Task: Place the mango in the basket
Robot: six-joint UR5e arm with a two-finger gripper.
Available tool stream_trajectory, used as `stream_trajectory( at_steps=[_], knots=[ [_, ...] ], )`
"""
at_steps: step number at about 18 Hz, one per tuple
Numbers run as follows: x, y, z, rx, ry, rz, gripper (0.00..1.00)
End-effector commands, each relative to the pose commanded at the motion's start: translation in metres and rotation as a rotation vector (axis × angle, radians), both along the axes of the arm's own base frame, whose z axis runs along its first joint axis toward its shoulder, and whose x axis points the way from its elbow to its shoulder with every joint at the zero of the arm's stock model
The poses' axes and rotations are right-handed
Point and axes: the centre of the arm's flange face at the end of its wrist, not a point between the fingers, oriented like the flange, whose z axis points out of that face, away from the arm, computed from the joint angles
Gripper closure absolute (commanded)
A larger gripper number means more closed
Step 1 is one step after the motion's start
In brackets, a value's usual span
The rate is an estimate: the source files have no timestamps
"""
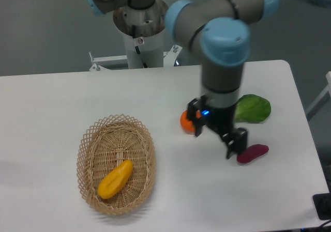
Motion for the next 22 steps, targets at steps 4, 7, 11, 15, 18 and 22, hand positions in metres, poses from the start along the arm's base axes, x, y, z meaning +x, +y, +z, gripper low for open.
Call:
stream_trajectory(
  at_steps=[4,7,11,15,18,22],
  knots=[
    [-0.022,-0.034,0.000,-0.033,-0.014,-0.062,0.00],
    [-0.037,-0.057,0.002,-0.031,-0.028,-0.092,0.00],
    [-0.043,-0.073,0.008,-0.031,-0.024,-0.115,0.00],
    [-0.045,-0.075,0.009,-0.021,-0.025,-0.112,0.00],
    [-0.046,-0.077,0.009,-0.010,-0.029,-0.107,0.00],
    [-0.046,-0.077,0.009,-0.010,-0.029,-0.107,0.00]
  ],
)
